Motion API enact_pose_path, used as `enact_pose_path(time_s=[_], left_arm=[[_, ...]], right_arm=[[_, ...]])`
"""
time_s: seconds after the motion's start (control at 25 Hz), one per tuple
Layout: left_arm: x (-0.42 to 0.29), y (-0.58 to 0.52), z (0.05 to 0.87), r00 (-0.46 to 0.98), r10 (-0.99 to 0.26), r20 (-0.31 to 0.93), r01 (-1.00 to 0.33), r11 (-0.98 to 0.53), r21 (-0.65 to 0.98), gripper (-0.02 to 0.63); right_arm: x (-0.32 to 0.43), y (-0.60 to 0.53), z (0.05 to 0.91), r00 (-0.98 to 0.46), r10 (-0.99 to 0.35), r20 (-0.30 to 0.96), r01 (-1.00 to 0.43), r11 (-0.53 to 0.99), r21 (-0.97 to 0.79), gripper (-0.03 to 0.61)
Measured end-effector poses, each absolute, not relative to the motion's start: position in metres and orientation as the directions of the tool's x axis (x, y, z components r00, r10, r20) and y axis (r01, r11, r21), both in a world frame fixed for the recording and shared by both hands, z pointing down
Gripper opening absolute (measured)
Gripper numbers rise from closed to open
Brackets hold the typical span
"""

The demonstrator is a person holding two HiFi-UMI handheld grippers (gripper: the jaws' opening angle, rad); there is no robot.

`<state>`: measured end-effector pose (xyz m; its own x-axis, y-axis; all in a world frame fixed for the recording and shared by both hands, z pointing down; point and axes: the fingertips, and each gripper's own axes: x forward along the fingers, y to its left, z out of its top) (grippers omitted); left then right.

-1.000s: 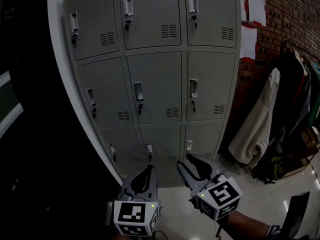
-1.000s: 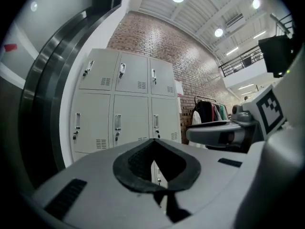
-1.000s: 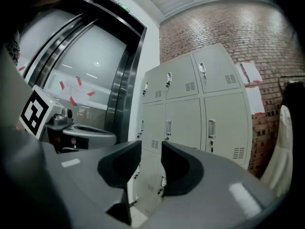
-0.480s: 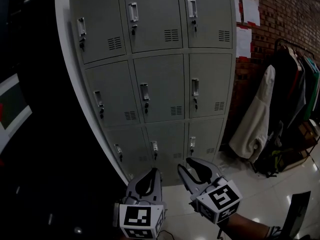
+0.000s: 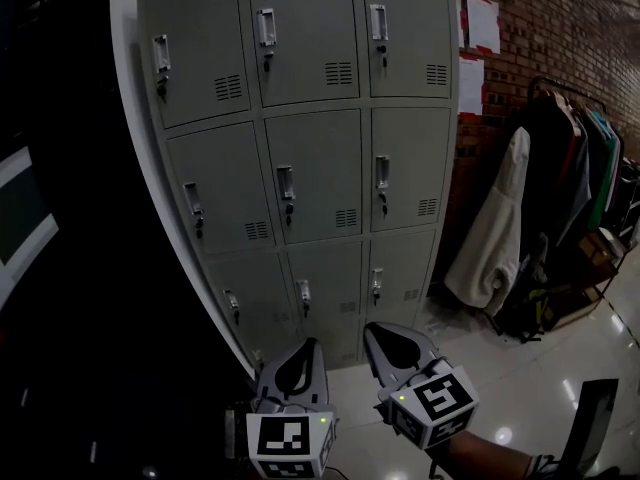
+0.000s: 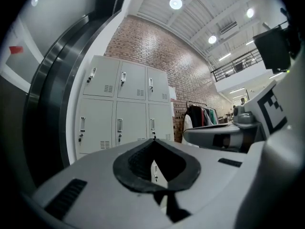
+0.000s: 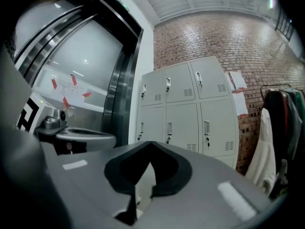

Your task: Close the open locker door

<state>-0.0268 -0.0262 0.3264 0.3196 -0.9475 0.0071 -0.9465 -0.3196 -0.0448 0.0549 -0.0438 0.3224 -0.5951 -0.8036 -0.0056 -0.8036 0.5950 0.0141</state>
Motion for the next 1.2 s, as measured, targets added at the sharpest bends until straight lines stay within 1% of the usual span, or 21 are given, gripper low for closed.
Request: enact_pose_path(time_s=[0.32,0.92,1.2], left_arm=[[-0.024,-0.017,0.323,0.340,-0.940,-0.021,-0.940,-0.339,-0.044,0.003],[-0.027,-0.011,0.326,0.339,-0.941,-0.021,-0.940,-0.338,-0.040,0.003],[-0.024,-0.009,0.325,0.345,-0.939,0.009,-0.938,-0.345,-0.043,0.003]], right_arm=[[0.043,-0.031,0.315,-0.598,-0.801,0.003,-0.801,0.598,0.015,0.000],[0.038,-0.020,0.311,-0.596,-0.803,-0.009,-0.803,0.596,0.028,0.000],[0.040,-0.018,0.312,-0.597,-0.802,-0.006,-0.802,0.596,0.036,0.000]])
